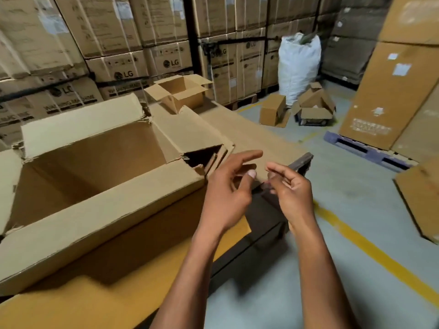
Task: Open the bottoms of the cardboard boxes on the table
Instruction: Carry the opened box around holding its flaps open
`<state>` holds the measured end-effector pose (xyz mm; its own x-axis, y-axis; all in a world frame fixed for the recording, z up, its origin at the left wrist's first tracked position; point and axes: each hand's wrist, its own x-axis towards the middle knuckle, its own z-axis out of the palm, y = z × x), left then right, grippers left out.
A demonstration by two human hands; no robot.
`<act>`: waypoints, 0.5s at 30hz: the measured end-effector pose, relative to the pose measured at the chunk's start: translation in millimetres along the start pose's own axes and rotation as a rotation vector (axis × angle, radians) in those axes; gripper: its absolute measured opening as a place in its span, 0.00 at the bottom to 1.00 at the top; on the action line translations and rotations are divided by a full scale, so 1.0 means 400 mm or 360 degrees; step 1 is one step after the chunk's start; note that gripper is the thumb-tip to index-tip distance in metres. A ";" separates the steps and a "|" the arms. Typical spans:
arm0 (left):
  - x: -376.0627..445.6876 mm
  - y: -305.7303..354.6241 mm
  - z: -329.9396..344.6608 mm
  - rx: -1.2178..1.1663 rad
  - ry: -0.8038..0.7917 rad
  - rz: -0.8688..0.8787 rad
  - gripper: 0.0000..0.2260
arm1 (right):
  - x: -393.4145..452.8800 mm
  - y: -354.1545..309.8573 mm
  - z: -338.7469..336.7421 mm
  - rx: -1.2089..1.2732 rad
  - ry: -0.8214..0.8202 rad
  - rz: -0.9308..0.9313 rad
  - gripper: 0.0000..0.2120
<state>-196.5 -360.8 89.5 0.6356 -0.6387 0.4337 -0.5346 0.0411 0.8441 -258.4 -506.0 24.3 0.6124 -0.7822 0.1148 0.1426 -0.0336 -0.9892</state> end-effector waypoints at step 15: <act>0.196 -0.239 0.570 -0.0086 0.0019 -0.0535 0.19 | 0.334 0.129 -0.505 -0.0340 -0.0088 0.0257 0.15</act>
<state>-222.5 -589.9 -29.1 0.7780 -0.6144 0.1314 -0.2639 -0.1297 0.9558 -326.4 -737.8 -29.7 0.6564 -0.7530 -0.0468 -0.1241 -0.0466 -0.9912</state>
